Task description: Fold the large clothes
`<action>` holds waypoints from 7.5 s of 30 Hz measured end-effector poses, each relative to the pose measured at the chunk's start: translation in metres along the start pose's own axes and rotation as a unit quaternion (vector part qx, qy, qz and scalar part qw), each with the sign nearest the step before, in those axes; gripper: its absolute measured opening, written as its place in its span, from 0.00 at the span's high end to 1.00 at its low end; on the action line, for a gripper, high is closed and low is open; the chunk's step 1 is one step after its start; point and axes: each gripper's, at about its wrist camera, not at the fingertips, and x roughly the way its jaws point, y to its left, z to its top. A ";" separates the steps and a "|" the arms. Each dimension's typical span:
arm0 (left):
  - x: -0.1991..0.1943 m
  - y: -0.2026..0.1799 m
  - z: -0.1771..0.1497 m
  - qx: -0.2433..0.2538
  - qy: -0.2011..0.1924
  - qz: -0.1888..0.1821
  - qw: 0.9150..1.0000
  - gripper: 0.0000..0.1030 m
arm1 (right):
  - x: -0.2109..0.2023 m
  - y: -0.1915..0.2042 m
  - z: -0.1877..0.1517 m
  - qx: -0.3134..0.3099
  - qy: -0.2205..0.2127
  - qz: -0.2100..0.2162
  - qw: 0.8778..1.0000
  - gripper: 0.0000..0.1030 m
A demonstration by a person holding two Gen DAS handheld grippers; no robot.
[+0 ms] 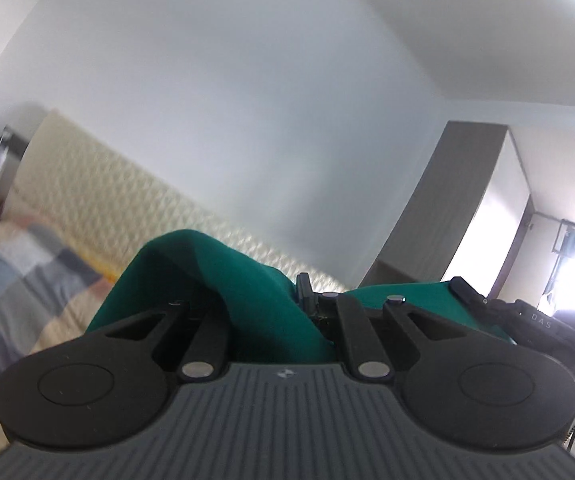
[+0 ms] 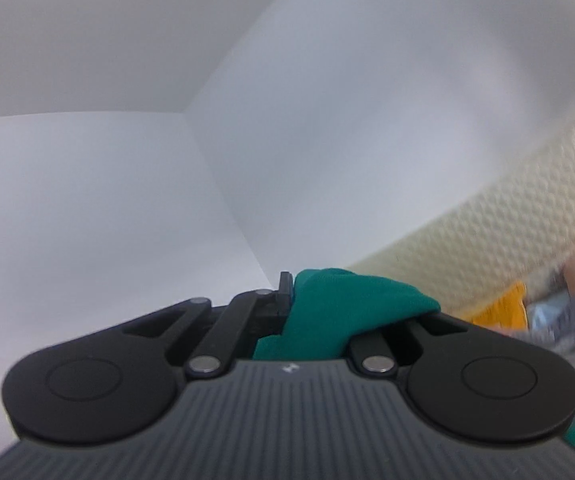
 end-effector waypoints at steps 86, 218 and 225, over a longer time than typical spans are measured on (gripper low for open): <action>0.125 0.166 -0.406 0.106 0.251 0.166 0.948 0.37 | -0.043 -0.165 -0.343 -0.096 0.197 -0.265 0.939 0.52; 0.117 0.246 -0.468 0.054 0.383 0.230 0.893 0.33 | 0.021 -0.280 -0.453 0.256 0.340 -0.208 0.881 0.76; 0.115 0.250 -0.459 0.057 0.370 0.235 0.897 0.88 | 0.009 -0.280 -0.430 0.295 0.285 -0.190 0.892 0.93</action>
